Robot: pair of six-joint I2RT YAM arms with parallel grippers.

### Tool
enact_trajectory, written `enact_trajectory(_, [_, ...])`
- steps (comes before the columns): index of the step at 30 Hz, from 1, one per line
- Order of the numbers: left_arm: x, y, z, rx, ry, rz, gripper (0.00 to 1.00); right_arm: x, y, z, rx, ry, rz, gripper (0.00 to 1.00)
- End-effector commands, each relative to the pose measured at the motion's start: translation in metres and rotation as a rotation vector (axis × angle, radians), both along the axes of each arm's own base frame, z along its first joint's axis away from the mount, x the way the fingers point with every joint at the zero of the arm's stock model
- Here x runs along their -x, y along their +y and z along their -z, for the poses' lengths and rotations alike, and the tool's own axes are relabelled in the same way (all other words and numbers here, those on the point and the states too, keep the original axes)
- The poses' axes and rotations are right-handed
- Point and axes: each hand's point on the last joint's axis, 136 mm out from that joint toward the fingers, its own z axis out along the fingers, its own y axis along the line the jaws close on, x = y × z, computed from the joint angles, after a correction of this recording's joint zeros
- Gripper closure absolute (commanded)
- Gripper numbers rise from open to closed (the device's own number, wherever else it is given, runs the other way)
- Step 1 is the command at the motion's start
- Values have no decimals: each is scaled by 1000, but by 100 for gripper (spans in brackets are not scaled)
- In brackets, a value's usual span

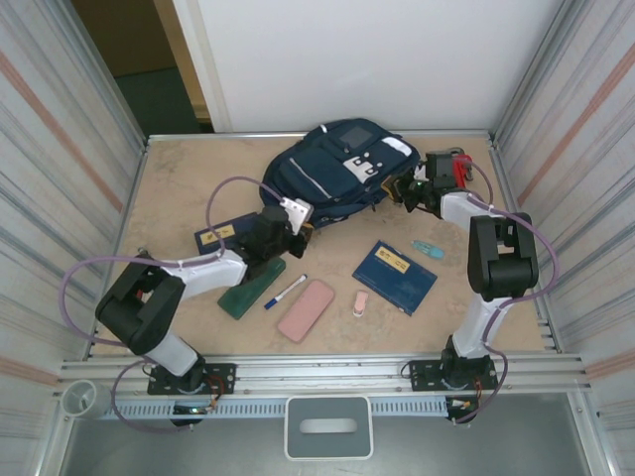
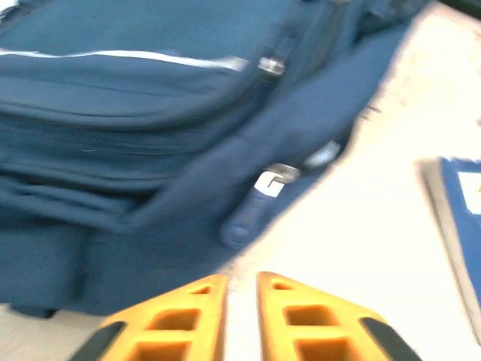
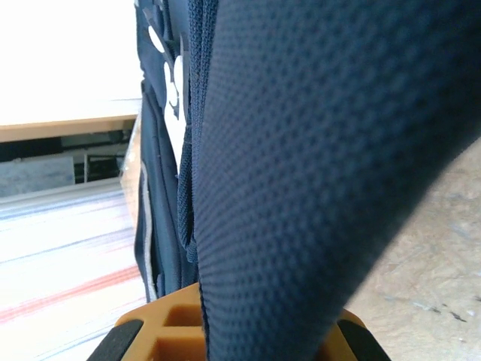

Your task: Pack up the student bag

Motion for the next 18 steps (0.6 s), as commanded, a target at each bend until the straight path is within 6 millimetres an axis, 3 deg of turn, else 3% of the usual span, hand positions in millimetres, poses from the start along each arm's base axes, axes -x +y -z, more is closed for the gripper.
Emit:
enact_trajectory(1, [1, -9, 6, -9, 39, 77, 68, -12, 19, -53, -53, -148, -60, 96])
enact_trajectory(4, [-5, -8, 10, 9, 66, 91, 59, -12, 18, -53, -52, -146, -61, 96])
enact_trajectory(11, [-28, -7, 16, 32, 90, 80, 54, -11, 23, -51, -59, -143, -72, 96])
enact_trajectory(18, [-40, -30, 14, 86, 122, 154, 50, -10, 29, -49, -61, -141, -82, 96])
